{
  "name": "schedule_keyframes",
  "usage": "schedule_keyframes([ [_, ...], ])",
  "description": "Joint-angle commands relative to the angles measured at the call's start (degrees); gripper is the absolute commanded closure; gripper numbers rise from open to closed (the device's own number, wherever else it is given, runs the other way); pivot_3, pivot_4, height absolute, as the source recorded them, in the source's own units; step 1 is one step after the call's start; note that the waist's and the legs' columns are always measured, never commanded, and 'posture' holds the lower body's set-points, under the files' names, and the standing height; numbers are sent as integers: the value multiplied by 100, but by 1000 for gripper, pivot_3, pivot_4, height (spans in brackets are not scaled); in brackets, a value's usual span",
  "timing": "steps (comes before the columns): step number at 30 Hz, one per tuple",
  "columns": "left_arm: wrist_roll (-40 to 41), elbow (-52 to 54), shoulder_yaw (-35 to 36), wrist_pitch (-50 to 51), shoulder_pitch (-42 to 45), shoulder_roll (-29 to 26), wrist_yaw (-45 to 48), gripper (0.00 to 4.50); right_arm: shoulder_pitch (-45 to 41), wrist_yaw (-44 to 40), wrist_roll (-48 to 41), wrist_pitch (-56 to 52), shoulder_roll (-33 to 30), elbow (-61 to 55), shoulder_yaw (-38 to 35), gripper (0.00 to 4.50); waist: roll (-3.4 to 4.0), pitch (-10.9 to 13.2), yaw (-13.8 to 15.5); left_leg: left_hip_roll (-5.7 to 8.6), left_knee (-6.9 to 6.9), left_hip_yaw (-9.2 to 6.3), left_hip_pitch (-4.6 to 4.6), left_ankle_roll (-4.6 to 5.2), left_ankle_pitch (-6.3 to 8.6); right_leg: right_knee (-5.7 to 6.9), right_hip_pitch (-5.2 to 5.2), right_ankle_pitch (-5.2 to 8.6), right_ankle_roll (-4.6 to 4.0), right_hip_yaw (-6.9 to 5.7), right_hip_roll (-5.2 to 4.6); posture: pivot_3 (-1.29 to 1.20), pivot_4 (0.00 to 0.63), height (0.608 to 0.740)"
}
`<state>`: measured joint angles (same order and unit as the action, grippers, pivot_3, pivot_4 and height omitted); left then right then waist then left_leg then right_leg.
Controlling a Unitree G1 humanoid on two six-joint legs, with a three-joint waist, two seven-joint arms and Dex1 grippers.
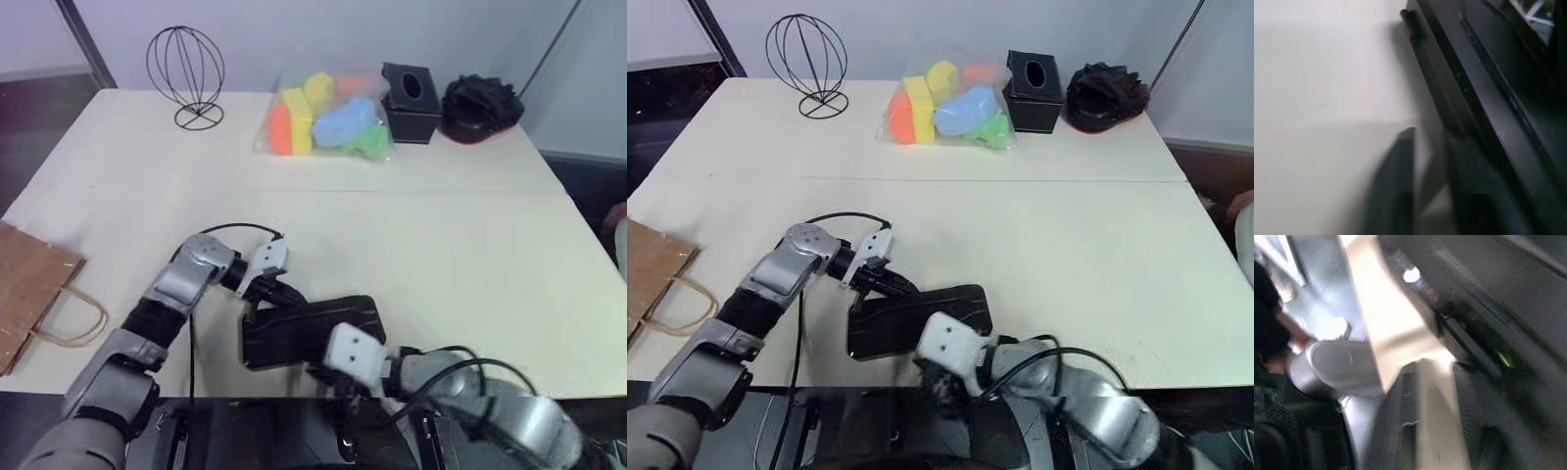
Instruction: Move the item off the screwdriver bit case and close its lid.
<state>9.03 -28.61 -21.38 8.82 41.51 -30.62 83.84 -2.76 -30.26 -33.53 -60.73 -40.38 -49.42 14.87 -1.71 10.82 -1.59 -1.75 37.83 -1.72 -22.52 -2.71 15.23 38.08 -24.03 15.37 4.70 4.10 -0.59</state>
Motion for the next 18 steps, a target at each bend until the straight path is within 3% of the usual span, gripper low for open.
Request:
schedule_keyframes([
  [1,-207,-745,439,-343,379,-475,-74,1932,303,-646,-1459,-198,-347,-492,-1452,1746,-2,-1,-38,-2,1,1,3,0,0,0,2,-1,-5,0,2,0,150,737],
  [4,12,-817,763,-307,576,-997,305,502,664,-1121,-2538,-239,-907,-510,-2716,229,-1,2,-115,-8,-4,-2,6,2,1,2,1,4,-13,-1,8,0,150,737],
  [5,230,-534,980,-45,540,-1346,549,476,791,-1447,-2692,-185,-1177,-419,-3313,99,0,6,-111,-9,-10,1,8,2,1,2,-2,1,-7,1,8,0,150,737],
  [9,1305,1199,1823,974,-283,-2620,863,476,1123,-2364,-2493,93,-1965,265,-4747,99,-8,11,-113,-9,-25,8,-6,2,2,-3,-21,-4,7,3,3,0,150,737],
  [12,2205,2826,3178,2173,-1499,-3335,673,476,1350,-3082,-2169,393,-2354,774,-5385,99,0,12,-86,-10,-43,12,3,2,2,-7,-17,0,12,3,-10,0,150,737],
  [15,2716,3844,4396,2917,-2589,-3485,288,476,1469,-3472,-1854,749,-2509,1090,-5511,99,-1,13,-21,-11,-55,8,4,2,2,-13,-17,4,13,-2,-15,0,150,737],
  [18,2801,4434,5242,3238,-3573,-3272,-137,476,1346,-3511,-1575,1075,-2548,1250,-5208,99,1,15,-1,-11,-54,14,7,2,2,-20,-16,16,-3,0,-12,0,150,737],
])
